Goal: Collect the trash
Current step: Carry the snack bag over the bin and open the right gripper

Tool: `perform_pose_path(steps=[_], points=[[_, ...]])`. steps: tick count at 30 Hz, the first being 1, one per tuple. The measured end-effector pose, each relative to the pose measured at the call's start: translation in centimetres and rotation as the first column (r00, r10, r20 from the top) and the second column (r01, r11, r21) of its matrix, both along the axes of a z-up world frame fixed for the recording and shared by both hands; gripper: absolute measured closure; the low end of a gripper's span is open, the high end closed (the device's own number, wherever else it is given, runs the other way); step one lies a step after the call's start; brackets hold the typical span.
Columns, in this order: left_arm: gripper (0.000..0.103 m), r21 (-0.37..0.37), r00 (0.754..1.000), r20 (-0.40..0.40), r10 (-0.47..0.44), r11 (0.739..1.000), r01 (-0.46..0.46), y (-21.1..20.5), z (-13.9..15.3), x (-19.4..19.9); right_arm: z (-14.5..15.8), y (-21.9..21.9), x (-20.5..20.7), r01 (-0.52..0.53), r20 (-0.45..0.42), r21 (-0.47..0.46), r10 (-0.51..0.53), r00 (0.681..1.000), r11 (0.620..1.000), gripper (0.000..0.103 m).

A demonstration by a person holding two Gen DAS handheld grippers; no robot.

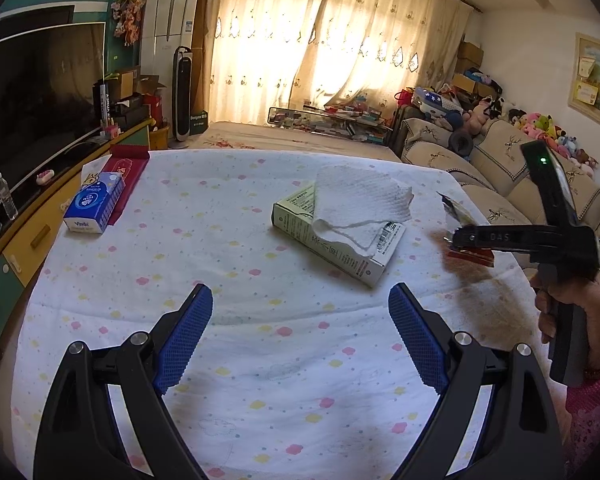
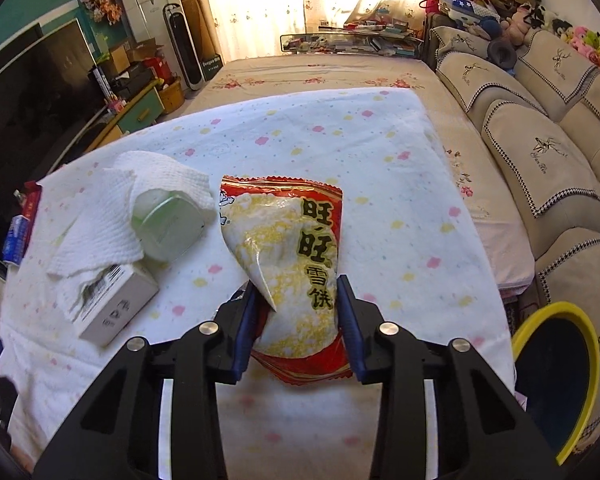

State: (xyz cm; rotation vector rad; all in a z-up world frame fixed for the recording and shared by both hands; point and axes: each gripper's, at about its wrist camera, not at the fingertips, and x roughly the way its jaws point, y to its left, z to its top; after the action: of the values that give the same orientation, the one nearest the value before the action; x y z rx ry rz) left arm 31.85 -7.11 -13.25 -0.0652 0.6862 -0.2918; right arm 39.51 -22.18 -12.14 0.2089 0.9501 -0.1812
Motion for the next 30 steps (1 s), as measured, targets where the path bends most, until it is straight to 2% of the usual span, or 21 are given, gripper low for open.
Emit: perform_pose_path(steps=[8,14,18,24,26,30], points=[[0.015,0.009,1.000,0.002,0.002,1.000,-0.002,0.0,-0.1,0.0,2.1,-2.5,-7.3,0.024,0.070,0.058,-0.028,0.997,0.998,0.065],[0.015,0.020,1.000,0.005,0.003,1.000,-0.003,-0.1,-0.2,0.0,2.4,-7.7,-12.9,0.148,0.090,0.081,-0.155,0.984,0.986,0.062],[0.015,0.031,1.000,0.010,-0.003,1.000,0.002,-0.3,-0.2,0.0,1.7,-11.9,-16.4,0.266,0.081,0.072,-0.271,0.959,0.961,0.061],[0.015,0.040,1.000,0.012,-0.008,0.999,0.007,-0.5,-0.2,0.1,-0.2,-16.0,-19.5,0.369,0.044,0.064,-0.372,0.927,0.927,0.061],[0.015,0.043,1.000,0.013,-0.010,0.999,0.009,-0.6,-0.1,0.1,-0.7,-16.8,-19.8,0.389,0.030,0.061,-0.392,0.920,0.919,0.058],[0.015,0.049,1.000,0.013,-0.015,0.999,0.014,-0.7,-0.3,0.0,-1.7,-17.9,-20.3,0.420,0.011,0.058,-0.422,0.907,0.906,0.045]])
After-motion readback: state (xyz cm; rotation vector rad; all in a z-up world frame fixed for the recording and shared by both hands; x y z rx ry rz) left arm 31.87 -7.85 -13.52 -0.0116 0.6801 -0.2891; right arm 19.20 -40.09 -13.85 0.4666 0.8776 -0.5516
